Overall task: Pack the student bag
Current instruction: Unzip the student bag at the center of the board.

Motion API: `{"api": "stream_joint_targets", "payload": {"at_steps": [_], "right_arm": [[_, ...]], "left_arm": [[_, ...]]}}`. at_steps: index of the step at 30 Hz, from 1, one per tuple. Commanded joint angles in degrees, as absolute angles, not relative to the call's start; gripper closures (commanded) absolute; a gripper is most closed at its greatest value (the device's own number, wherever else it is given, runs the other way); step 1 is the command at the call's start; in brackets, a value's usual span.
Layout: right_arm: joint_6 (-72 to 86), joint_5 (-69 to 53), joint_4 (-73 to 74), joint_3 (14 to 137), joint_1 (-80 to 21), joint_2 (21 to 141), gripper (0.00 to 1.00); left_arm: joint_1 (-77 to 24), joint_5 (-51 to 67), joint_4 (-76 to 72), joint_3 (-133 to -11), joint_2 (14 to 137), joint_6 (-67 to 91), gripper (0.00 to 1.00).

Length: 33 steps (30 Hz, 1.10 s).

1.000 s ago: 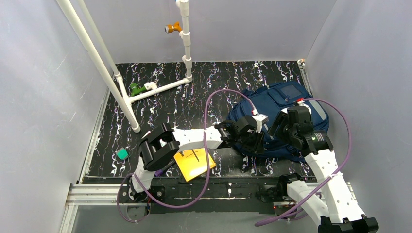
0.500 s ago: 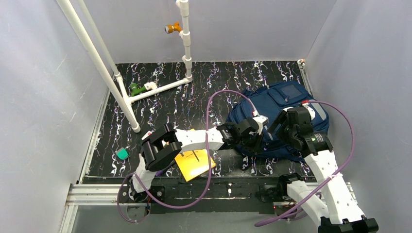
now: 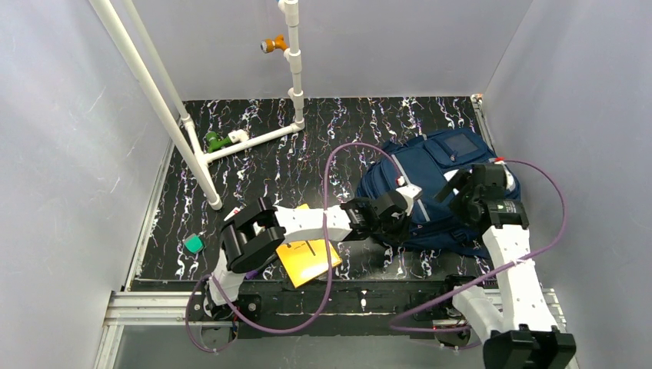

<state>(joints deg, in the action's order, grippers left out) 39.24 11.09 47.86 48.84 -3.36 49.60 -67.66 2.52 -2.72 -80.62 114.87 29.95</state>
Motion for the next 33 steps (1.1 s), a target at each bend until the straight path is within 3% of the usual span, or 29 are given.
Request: {"api": "stream_joint_targets", "payload": {"at_steps": [1, 3, 12, 17, 21, 25, 28, 33], "right_arm": [[31.6, 1.0, 47.3, 48.8, 9.3, 50.8, 0.02], [30.6, -3.8, 47.5, 47.2, 14.5, 51.3, 0.02], [33.1, -12.0, 31.0, 40.8, 18.3, 56.5, 0.02], [31.1, -15.1, 18.9, 41.3, 16.5, 67.3, 0.06], [26.8, -14.1, 9.2, 46.7, 7.2, 77.5, 0.06], [22.4, -13.8, 10.5, 59.9, -3.9, 90.6, 0.06], [20.8, -11.0, 17.7, 69.1, -5.5, 96.6, 0.07], [20.0, 4.8, 35.7, 75.4, -4.9, 93.8, 0.02]], "left_arm": [[-66.9, -7.9, -1.7, -76.1, 107.1, 27.4, 1.0], [-66.9, -8.5, -0.9, -75.2, 104.8, 28.0, 1.0], [-67.0, -9.3, 3.6, -69.9, 97.2, 32.2, 1.0], [-66.6, -15.6, 5.3, -65.3, 94.3, 33.0, 1.0], [-65.5, -14.5, 4.5, -64.0, 94.0, 32.9, 1.0], [-65.4, -8.6, 2.6, -65.5, 95.1, 33.4, 1.0], [-65.3, -4.0, 0.4, -66.9, 96.1, 34.6, 1.0], [-64.4, -0.2, -2.5, -69.9, 96.9, 34.4, 1.0]]}}
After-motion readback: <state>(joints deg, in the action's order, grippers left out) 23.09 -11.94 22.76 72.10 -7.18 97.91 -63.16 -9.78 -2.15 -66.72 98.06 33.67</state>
